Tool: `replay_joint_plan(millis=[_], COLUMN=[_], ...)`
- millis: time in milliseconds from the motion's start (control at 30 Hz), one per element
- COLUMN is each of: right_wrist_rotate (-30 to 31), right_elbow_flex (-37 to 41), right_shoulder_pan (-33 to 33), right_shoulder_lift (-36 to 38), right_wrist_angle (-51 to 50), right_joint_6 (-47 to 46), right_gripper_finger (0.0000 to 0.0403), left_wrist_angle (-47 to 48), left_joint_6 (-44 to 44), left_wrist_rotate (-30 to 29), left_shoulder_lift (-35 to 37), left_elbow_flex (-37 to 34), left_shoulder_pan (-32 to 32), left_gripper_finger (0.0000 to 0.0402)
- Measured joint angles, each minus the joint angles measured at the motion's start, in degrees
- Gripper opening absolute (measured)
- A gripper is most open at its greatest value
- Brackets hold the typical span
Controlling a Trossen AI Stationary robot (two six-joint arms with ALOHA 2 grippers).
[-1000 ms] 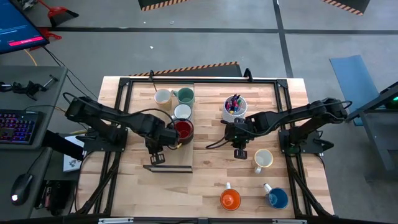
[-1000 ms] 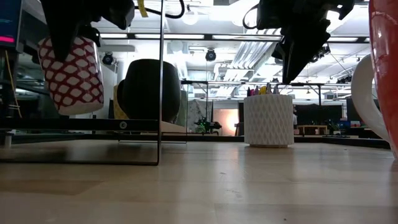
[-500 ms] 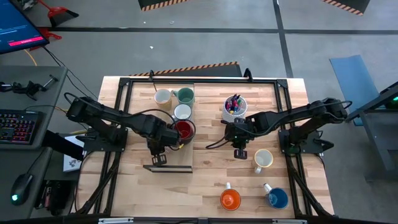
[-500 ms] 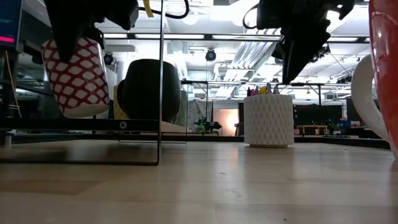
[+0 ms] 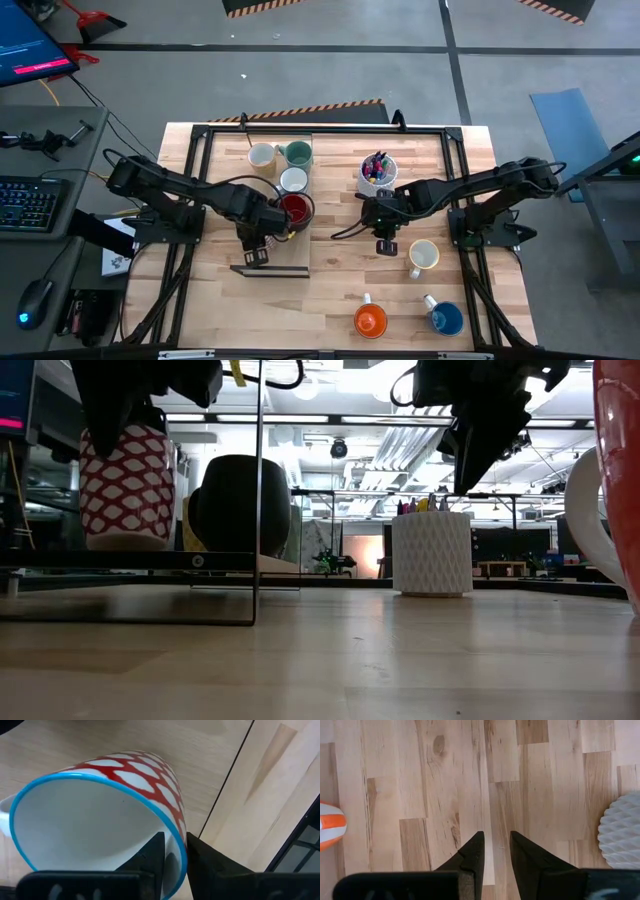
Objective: Place coffee mugs
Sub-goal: Put the red mug on the shelf
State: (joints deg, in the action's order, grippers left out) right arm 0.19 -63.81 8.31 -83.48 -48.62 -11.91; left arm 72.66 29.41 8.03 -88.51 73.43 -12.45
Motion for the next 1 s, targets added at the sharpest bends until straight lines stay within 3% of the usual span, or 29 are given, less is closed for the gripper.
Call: replay_joint_plan(millis=[433,1000], right_wrist_rotate=[0.01,0.02], right_elbow_flex=[0.0,0.0], right_shoulder_pan=[0.01,0.01], right_shoulder_lift=[0.0,0.0], right_wrist_angle=[-0.02,0.0], right_joint_6=[0.0,0.19], right_gripper_finger=[0.0071,0.0071], left_wrist_angle=[0.13,1.27], left_joint_6=[0.46,0.51], left_wrist_rotate=[-0.02,-0.04], left_shoulder_lift=[0.43,0.48], left_elbow_flex=[0.24,8.4], left_shoulder_pan=[-0.01,-0.02], left_gripper_finger=[0.0062,0.0063])
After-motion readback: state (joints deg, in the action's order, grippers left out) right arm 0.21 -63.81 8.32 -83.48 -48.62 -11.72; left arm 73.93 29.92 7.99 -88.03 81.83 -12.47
